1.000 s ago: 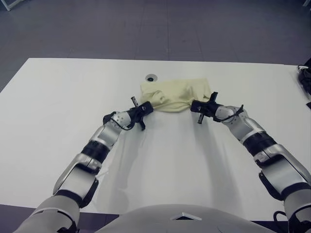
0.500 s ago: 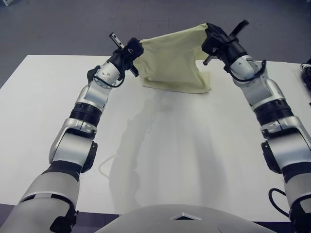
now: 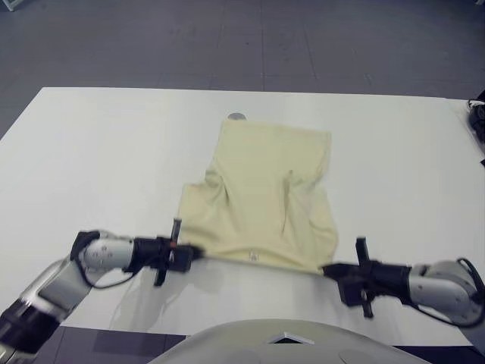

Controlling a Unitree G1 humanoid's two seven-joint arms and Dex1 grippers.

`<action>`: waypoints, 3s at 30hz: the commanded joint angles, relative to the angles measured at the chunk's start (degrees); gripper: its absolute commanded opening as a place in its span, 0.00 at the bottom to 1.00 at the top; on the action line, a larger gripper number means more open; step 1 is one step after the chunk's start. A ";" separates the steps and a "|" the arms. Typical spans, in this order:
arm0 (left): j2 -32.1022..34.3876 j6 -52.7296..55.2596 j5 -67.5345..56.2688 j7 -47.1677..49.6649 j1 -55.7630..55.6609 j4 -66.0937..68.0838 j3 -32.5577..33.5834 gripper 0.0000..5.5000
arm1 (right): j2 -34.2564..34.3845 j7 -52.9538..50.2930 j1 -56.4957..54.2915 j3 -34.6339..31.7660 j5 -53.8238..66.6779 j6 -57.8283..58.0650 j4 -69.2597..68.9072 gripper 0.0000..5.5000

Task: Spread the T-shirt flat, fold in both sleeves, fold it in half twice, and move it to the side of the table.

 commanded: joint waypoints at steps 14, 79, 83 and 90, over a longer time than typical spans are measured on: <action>4.77 9.60 -1.72 -1.95 12.08 -10.43 9.54 0.11 | 0.44 9.71 6.92 -9.44 -0.41 4.42 -4.24 0.00; -19.01 21.92 5.95 13.30 -7.55 1.76 -2.54 0.98 | -6.50 9.97 -11.76 -10.88 9.69 31.86 16.37 0.98; -19.02 22.35 6.04 13.92 -6.97 1.00 -1.78 0.98 | -6.21 11.92 -11.67 -13.10 11.19 32.84 15.96 0.98; -19.28 20.74 5.22 13.51 -7.09 0.02 -1.29 0.98 | -3.00 10.11 -23.52 -13.64 19.04 38.17 14.48 0.98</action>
